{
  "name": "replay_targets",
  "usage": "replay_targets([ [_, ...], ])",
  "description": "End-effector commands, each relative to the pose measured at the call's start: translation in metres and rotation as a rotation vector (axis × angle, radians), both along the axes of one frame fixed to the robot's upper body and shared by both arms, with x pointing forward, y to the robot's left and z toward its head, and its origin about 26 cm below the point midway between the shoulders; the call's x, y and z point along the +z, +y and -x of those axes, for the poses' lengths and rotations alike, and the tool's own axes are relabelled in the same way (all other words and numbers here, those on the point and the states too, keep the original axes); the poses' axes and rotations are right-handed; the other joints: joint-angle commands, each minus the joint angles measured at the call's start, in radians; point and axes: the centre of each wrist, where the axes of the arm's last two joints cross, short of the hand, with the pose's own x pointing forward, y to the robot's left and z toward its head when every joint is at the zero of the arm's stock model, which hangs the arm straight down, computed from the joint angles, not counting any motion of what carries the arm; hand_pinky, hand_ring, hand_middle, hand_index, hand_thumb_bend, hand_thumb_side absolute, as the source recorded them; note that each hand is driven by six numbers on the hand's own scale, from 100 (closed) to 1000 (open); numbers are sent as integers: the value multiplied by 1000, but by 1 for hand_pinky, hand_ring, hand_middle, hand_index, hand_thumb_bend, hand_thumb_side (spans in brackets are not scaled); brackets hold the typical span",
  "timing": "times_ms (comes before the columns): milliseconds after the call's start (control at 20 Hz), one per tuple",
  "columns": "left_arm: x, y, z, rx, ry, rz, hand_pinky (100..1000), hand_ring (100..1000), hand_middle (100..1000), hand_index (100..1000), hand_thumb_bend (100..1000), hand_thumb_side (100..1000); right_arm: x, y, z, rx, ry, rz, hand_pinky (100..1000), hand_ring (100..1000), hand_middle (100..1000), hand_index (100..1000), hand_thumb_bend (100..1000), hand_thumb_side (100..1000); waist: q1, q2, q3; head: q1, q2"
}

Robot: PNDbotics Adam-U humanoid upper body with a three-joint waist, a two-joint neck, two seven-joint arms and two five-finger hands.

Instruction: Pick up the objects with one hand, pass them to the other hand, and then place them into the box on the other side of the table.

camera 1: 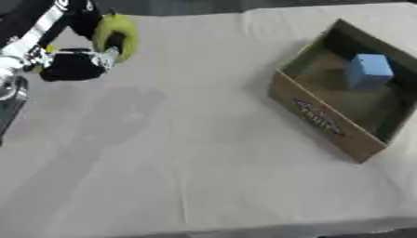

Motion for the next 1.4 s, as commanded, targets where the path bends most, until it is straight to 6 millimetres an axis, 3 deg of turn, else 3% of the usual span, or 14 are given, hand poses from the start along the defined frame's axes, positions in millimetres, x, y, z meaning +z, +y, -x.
replay_targets([
  [50,4,-5,-1,-13,-47,-9,599,489,419,474,100,225,24,6,0,37,-40,83,965,779,859,772,100,487,-7,-34,-1,6,-7],
  [800,-20,-13,-9,-24,-154,-65,600,492,425,473,100,184,61,73,-30,237,-62,429,933,781,860,809,100,335,-16,-48,5,5,15],
  [1400,-39,-17,-11,-7,-192,-24,595,488,420,469,100,198,47,119,-63,324,28,487,937,786,871,817,100,289,-23,-57,1,17,16],
])
